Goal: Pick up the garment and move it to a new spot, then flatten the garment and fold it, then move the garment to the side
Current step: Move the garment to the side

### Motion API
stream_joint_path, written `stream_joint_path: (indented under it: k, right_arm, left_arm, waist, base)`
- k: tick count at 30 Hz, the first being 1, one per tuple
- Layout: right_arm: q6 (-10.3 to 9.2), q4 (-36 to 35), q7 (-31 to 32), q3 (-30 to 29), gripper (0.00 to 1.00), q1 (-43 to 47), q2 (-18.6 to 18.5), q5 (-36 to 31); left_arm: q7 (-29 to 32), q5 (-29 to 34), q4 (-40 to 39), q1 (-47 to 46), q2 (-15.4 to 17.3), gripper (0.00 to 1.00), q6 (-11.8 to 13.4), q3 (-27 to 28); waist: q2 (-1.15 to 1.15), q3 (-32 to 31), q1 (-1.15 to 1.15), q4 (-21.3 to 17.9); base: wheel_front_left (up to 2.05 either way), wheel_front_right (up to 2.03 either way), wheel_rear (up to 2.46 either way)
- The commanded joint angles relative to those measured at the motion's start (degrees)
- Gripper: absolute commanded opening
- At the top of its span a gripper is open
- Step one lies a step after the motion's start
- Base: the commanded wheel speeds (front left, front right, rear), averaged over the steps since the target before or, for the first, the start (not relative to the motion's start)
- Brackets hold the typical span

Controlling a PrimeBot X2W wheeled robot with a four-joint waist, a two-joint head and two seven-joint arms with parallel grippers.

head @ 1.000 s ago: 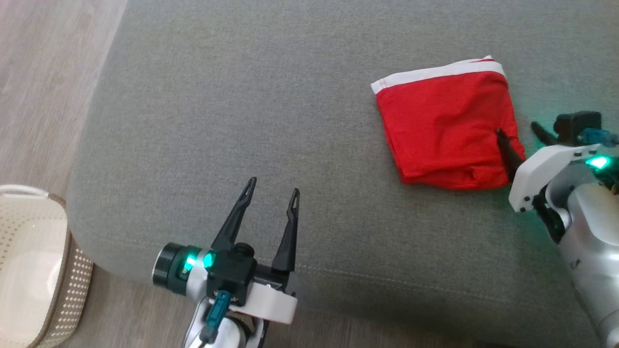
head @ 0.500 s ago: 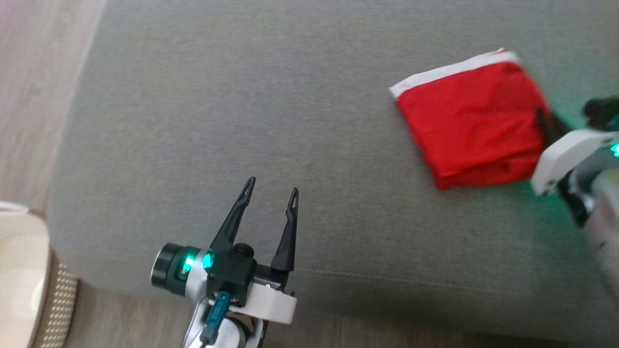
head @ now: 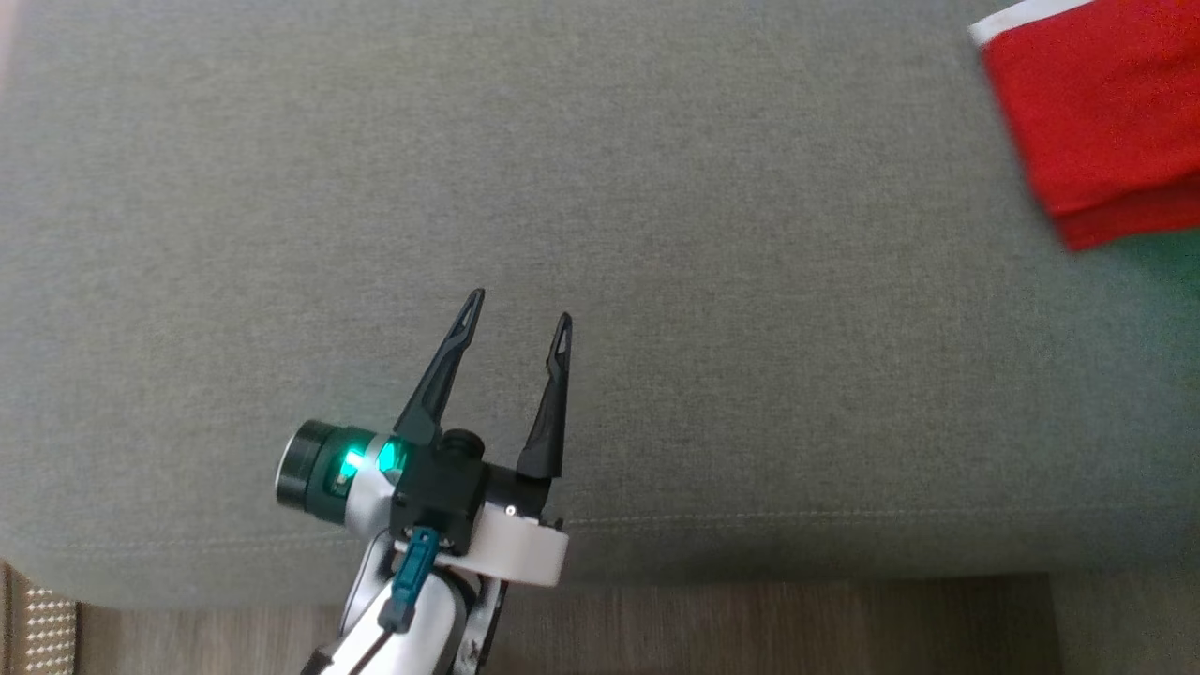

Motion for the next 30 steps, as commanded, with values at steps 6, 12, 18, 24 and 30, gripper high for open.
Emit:
stream_joint_path:
  k: [6, 12, 18, 24, 30]
  right_arm:
    - [-0.02, -1.8, -0.6, -7.7, 0.00, -1.5, -4.3, -6.3]
    - [-0.02, -2.7, -0.6, -19.2, 0.24, -1.2, -4.6, -17.7]
    - [-0.02, -9.6, 0.5, -34.5, 1.00, 1.5, -2.6, -33.7]
    - [-0.02, -21.8, 0.5, -42.0, 1.00, 7.3, 10.7, -46.1]
    - [-0.02, -25.8, -0.6, -32.5, 1.00, 15.5, 23.2, -39.1]
  left_arm:
    - [-0.3, 0.3, -1.6, -2.6, 0.6, 1.00, 0.4, 0.8]
    - [-0.3, -0.1, -1.6, -3.4, 0.5, 1.00, 0.5, 0.0]
    - [-0.3, -0.6, -1.3, -4.0, 0.3, 1.00, 0.7, -0.1]
    - [-0.3, -1.8, -0.8, -2.7, 0.0, 1.00, 1.3, 0.7]
    - [-0.3, -5.2, -0.8, 1.1, -0.7, 1.00, 1.6, 4.3]
  waist:
    - [0.00, 1.5, -0.01, -0.9]
    - [0.00, 2.6, -0.01, -0.6]
    - [0.00, 2.9, -0.01, 0.8]
    - [0.00, -0.8, -0.01, 2.1]
    - [0.00, -6.3, -0.01, 2.5]
  base:
    - [0.00, 0.00, 0.00]
    - [0.00, 0.00, 0.00]
    - [0.00, 0.00, 0.00]
    - [0.00, 0.00, 0.00]
    - [0.00, 0.00, 0.00]
